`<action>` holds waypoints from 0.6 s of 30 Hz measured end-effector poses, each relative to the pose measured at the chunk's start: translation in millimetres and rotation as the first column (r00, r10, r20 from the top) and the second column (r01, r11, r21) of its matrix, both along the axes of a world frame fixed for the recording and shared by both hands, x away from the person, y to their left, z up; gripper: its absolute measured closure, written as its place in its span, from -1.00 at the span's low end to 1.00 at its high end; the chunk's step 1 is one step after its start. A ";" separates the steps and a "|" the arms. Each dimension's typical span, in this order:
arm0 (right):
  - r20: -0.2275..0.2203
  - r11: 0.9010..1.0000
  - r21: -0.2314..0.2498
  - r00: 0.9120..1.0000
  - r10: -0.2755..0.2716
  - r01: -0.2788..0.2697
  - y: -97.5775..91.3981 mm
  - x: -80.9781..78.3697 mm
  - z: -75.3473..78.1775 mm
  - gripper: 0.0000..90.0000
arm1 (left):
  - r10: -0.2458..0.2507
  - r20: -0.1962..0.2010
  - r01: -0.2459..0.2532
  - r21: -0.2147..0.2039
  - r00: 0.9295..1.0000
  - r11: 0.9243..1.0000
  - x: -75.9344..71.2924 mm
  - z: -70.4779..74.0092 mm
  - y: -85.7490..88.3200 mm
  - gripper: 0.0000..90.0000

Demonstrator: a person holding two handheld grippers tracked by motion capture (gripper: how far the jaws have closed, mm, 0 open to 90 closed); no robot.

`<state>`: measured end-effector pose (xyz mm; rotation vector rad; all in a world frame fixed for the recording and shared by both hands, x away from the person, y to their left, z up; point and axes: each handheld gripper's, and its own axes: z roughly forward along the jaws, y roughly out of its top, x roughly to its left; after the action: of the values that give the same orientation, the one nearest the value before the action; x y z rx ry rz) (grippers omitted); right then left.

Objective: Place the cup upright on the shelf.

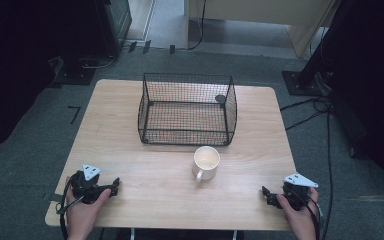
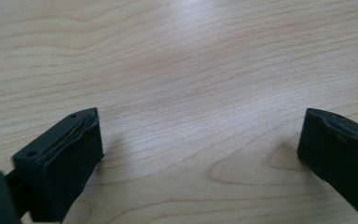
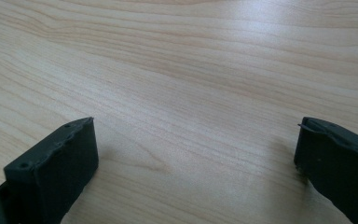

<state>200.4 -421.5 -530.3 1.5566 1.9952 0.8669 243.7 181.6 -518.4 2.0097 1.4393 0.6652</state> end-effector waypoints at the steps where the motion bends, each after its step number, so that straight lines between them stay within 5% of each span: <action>1: 0.000 1.000 0.000 1.000 0.000 0.000 0.0 0.0 0.0 -1.00 | -0.001 0.001 0.001 -0.001 1.000 1.000 -0.7 0.8 -1.3 -0.87; 10: 0.000 1.000 0.000 1.000 0.000 0.000 0.0 0.0 0.0 -1.00 | -0.075 0.080 0.079 -0.044 0.994 0.996 -7.8 18.7 -30.6 -0.87; 18: 0.000 1.000 0.000 1.000 0.000 0.000 0.0 0.0 0.0 -1.00 | -0.164 0.129 0.176 -0.087 0.978 0.981 -12.3 32.2 -79.2 -0.84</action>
<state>200.5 -421.5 -530.2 1.5565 1.9954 0.8667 231.4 102.4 -486.2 1.9548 1.1910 0.6189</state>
